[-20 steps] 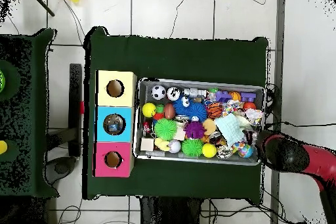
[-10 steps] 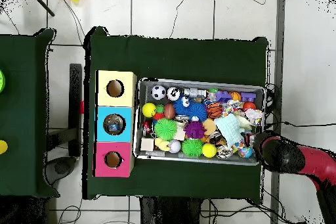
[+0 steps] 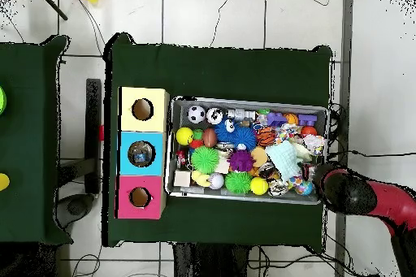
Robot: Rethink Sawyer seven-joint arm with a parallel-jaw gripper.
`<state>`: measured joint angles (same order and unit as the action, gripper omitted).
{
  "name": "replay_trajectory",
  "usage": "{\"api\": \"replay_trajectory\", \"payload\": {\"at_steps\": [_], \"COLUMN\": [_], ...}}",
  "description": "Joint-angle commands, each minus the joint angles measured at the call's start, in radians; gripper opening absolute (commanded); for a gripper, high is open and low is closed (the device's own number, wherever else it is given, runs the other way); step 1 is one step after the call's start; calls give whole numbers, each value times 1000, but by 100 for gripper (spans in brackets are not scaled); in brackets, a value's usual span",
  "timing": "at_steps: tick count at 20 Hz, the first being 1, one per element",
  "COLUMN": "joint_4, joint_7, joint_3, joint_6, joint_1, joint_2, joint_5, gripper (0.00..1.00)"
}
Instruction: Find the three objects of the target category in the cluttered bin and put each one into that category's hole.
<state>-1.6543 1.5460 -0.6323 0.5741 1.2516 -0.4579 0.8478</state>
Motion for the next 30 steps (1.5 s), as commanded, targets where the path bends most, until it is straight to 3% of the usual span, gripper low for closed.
{"api": "replay_trajectory", "payload": {"at_steps": [1,4,5,19,20,30], "joint_4": [57,51,49,41,35,19], "joint_7": [-254,-255,-262,-241,-245,-257], "joint_3": [11,9,4,13,5,8], "joint_6": [2,0,-2,18,10,29], "joint_1": [15,21,25,5,18,23], "joint_2": [94,95,96,84,87,63], "joint_5": [97,95,96,91,85,86], "gripper": [100,100,0,0,100,100]}}
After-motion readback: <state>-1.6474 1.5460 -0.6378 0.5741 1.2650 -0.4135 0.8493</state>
